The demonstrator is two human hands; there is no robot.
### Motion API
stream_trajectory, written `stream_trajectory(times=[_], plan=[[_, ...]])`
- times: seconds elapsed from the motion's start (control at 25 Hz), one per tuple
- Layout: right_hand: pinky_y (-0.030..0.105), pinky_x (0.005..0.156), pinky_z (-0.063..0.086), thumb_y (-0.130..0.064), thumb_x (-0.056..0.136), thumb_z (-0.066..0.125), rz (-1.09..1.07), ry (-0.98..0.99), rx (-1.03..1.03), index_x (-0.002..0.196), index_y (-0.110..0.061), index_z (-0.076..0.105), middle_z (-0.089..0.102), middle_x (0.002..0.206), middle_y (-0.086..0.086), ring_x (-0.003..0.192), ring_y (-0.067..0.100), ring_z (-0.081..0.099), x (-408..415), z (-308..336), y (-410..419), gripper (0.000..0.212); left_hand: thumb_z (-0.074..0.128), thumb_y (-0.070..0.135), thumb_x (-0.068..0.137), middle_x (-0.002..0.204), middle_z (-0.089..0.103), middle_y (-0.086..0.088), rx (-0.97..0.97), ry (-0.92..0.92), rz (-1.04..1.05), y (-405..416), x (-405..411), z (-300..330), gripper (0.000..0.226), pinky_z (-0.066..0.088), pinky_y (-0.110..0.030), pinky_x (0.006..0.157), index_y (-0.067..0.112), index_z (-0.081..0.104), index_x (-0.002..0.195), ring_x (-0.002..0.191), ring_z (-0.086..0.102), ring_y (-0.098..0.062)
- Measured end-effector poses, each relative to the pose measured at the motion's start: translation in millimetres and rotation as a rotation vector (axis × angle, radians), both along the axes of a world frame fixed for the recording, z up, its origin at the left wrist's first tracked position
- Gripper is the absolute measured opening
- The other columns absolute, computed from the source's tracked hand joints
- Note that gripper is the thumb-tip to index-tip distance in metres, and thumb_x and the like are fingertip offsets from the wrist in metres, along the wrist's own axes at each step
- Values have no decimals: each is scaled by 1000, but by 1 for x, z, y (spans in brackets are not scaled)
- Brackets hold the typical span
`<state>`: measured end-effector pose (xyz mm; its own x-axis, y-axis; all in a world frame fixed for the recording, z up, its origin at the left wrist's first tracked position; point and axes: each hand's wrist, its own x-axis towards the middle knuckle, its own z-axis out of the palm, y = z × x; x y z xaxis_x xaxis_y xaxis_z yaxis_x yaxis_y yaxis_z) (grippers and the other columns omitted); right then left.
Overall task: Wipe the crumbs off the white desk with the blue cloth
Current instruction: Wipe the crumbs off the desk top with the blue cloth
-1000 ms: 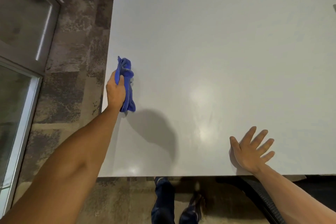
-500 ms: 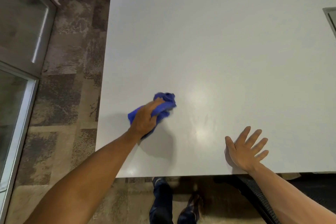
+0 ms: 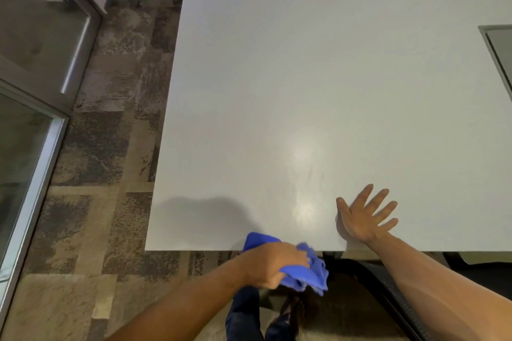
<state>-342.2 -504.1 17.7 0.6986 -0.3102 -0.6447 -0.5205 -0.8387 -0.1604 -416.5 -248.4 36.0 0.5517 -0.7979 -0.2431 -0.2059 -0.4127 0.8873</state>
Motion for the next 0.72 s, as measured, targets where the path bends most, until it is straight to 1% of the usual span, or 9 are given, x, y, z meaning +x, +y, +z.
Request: stream_trajectory(times=[0.12, 0.24, 0.28, 0.32, 0.36, 0.4, 0.48, 0.6, 0.72], plan=[[71, 109, -12, -72, 94, 25, -12, 16, 34, 155, -15, -15, -18, 161, 24, 146, 50, -15, 2, 6, -3, 93, 49, 9, 93, 103, 69, -7, 105, 48, -16, 2, -13, 7, 30, 29, -28, 115, 17, 65, 117, 94, 56, -24], [76, 90, 36, -74, 90, 7, -117, 118, 28, 144, -10, 46, 47, 142, 32, 126, 56, 48, 7, 3, 7, 92, 44, 14, 94, 90, 64, 15, 152, 39, 46, 21, -20, 31, 35, 40, -40, 109, 37, 64, 110, 86, 60, -10], [73, 86, 42, -75, 89, 5, -144, -31, 2, 139, -13, 55, 55, 137, 27, 120, 52, 55, 12, -13, 7, 93, 45, 15, 97, 86, 61, 20, 155, 80, 100, 30, -22, 40, 32, 45, -36, 101, 39, 65, 106, 84, 59, -3], [75, 95, 36, -79, 86, 3, -156, 78, 86, 148, -16, 45, 43, 149, 27, 132, 54, 43, 10, -15, 3, 97, 47, 16, 99, 86, 62, 20, 118, 126, 162, 35, -28, 50, 29, 47, -30, 95, 35, 67, 105, 86, 60, -1], [74, 108, 18, -85, 79, 0, -112, 183, 59, 157, -19, 21, 16, 162, 25, 145, 53, 17, 5, -12, 4, 105, 48, 16, 102, 92, 66, 17, 86, 172, 212, 41, -35, 61, 25, 48, -28, 93, 31, 68, 107, 91, 63, -4], [71, 113, 1, -89, 72, -2, -72, 99, 6, 158, -21, -3, -9, 164, 20, 148, 49, -7, 0, 2, 8, 110, 49, 17, 103, 100, 69, 11, 53, 194, 271, 47, -44, 69, 25, 49, -28, 94, 30, 68, 114, 99, 66, -8], [65, 115, -9, -83, 84, 16, 6, 25, 39, 155, -22, -18, -27, 161, 16, 147, 44, -22, -10, 14, 2, 100, 50, 21, 103, 124, 68, 8, 3, 241, 440, 61, -64, 77, 35, 46, -27, 104, 35, 59, 134, 119, 61, -10], [60, 119, 6, -56, 97, 41, 41, 0, 5, 158, -22, -2, -16, 164, 16, 150, 40, -10, -12, 31, -12, 82, 55, 37, 97, 127, 68, 10, -114, 381, 894, 65, -92, 87, 31, 45, -39, 108, 38, 63, 127, 124, 60, -13], [49, 113, 32, -42, 98, 47, -92, -134, 253, 148, -10, 33, 28, 157, 19, 139, 38, 32, -17, 53, -12, 61, 58, 27, 98, 107, 72, 3, -302, 590, 1336, 64, -107, 101, 33, 50, -49, 101, 18, 61, 129, 105, 68, -24]])
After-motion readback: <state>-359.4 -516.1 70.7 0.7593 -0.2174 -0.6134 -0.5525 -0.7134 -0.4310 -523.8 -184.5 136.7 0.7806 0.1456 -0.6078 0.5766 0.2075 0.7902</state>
